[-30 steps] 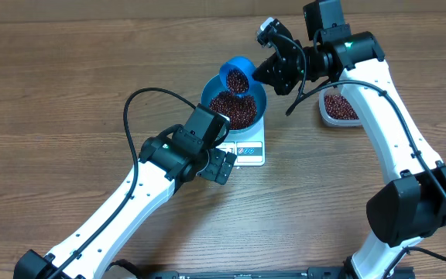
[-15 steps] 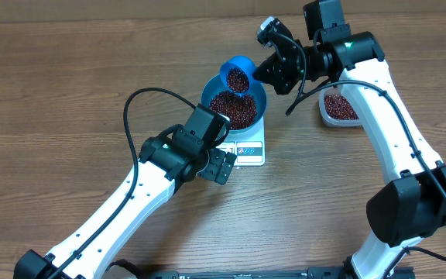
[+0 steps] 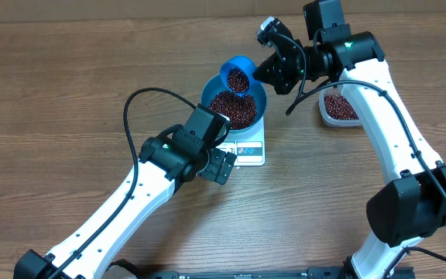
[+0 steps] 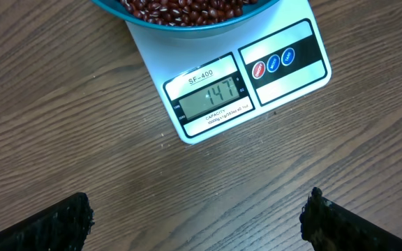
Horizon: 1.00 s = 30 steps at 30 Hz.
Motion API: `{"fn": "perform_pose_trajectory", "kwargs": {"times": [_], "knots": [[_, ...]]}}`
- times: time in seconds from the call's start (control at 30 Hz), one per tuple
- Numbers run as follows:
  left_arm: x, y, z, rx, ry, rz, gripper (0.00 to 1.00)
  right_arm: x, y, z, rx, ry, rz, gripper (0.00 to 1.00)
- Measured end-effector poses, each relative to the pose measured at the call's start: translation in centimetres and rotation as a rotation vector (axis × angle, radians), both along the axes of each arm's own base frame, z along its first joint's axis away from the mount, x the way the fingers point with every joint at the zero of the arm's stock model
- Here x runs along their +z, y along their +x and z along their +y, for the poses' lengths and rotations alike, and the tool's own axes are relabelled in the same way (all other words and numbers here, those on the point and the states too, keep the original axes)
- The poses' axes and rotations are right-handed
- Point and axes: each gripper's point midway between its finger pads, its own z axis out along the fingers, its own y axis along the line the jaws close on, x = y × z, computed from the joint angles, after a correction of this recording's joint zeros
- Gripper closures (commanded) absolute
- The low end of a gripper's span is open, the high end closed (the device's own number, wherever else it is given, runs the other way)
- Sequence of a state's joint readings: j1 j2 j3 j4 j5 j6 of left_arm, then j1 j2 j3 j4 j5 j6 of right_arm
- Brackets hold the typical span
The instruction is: Scoop item into bowl and weigh 150g on scale
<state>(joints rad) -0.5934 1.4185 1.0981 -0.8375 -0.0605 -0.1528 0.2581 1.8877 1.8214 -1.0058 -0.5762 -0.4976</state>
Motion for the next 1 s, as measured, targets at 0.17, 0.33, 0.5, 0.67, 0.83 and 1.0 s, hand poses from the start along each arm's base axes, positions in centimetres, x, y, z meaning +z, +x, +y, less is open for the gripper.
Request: {"fn": "perform_pose_trajectory", "kwargs": {"times": [0.17,0.33,0.5,0.67,0.83,1.0], "knots": [[0.00,0.00,0.00,0.000,0.000,0.000,0.00,0.00,-0.01,0.00,0.000,0.000,0.000,0.96],[0.00,-0.01,0.00,0.000,0.000,0.000,0.01,0.00,0.01,-0.02,-0.001,0.000,0.000,0.96],[0.00,-0.01,0.00,0.000,0.000,0.000,0.00,0.00,0.01,-0.02,0.000,0.000,0.000,0.96],[0.00,-0.01,0.00,0.000,0.000,0.000,0.00,-0.01,-0.01,0.00,-0.001,0.000,0.001,0.96],[0.00,-0.01,0.00,0.000,0.000,0.000,0.00,-0.28,-0.45,-0.13,0.003,-0.007,0.022,0.96],[0.00,-0.01,0.00,0.000,0.000,0.000,0.00,-0.16,0.00,-0.19,-0.016,-0.007,0.012,0.96]]}}
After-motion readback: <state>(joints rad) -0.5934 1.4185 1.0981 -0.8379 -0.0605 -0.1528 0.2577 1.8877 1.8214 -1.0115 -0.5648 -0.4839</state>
